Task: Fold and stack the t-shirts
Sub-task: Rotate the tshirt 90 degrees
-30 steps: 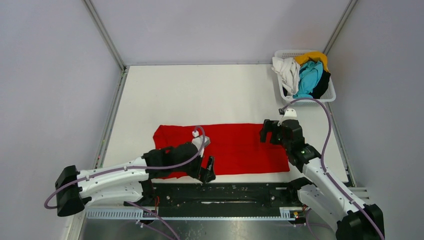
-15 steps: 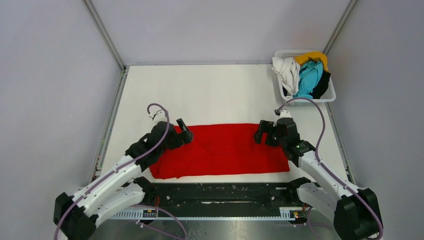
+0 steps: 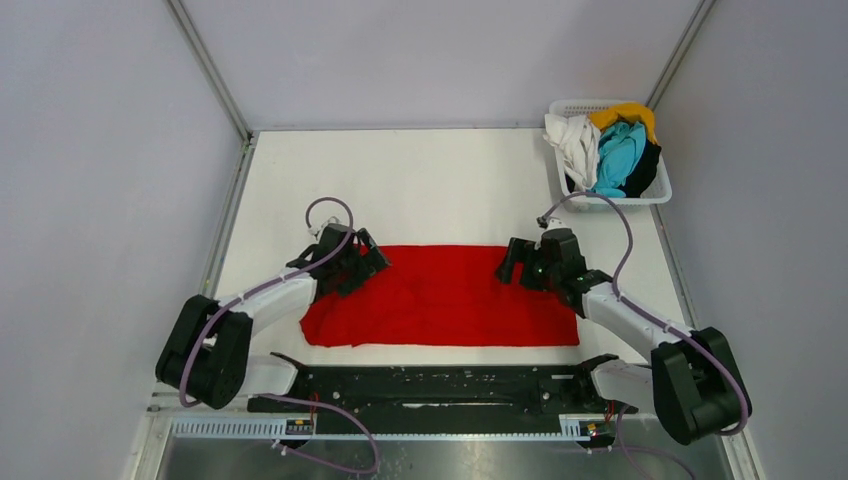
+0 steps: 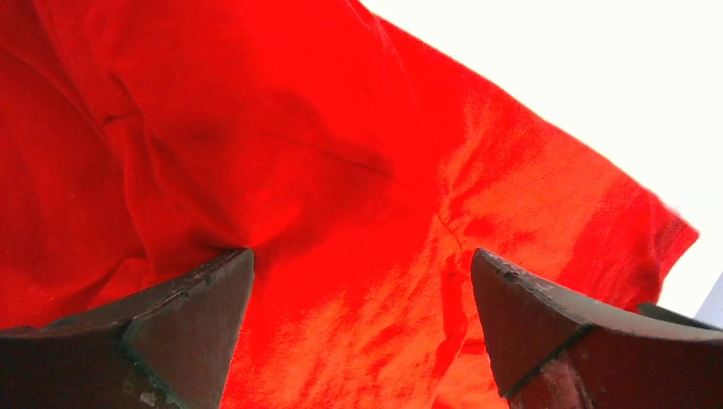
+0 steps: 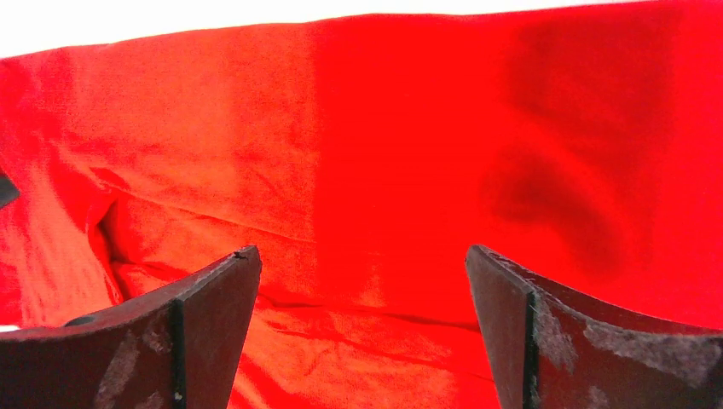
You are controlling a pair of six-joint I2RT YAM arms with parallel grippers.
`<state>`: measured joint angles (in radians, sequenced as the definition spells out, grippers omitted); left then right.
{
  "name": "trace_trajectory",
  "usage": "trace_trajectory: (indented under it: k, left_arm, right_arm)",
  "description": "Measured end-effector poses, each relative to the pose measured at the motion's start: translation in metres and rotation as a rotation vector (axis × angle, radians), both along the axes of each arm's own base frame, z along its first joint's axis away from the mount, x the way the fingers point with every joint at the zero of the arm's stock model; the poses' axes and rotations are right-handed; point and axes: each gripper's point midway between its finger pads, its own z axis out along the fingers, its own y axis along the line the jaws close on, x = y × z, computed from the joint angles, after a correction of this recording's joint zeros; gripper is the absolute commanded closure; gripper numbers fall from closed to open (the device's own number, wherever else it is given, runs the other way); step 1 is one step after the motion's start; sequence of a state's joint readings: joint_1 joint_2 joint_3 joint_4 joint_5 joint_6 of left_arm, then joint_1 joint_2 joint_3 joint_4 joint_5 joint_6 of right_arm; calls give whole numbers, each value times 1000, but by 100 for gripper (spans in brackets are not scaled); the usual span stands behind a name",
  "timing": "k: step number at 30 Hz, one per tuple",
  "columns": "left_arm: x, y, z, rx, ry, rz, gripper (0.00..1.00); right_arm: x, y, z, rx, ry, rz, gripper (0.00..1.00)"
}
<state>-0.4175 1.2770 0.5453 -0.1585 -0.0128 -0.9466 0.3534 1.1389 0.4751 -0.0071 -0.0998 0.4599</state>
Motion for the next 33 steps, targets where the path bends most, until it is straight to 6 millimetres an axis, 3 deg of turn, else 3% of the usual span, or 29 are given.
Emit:
trace_trajectory:
  k: [3,8,11,14,15,16,17,21,24,26,29,33]
  left_arm:
    - [22,-6,1,-14,0,30,1]
    - [78,-17,2,-20,6,77,1]
    - [136,-32,6,-54,-1,84,1]
    - [202,-58,11,-112,-23,58,1]
    - [224,-69,13,-136,-24,40,1]
    - [260,-89,18,-180,-47,4,1]
    - [268,-94,18,-191,-59,-5,1]
    - [341,-145,25,-346,-123,-103,1]
    - [359,-168,28,-483,-165,-139,1]
    - [362,-173,29,-544,-170,-145,1]
    - [367,-176,32,-597,-186,-145,1]
    - [373,-176,34,-614,-205,-137,1]
  right_arm:
    - [4,7,-6,20,27,9,2]
    - [9,16,-20,34,88,13,2]
    - [12,28,-20,50,100,22,2]
    - [2,49,-20,63,114,67,2]
    - [-4,59,-20,71,122,89,2]
    - [-12,68,-20,77,130,114,2]
    - [-20,79,-19,85,140,143,2]
    - [-70,132,-17,100,191,316,2]
    - [-107,165,-14,93,233,447,2]
    - [-120,177,-9,86,239,495,2]
    - [-125,185,2,81,216,520,2]
    - [-119,179,23,94,135,495,2]
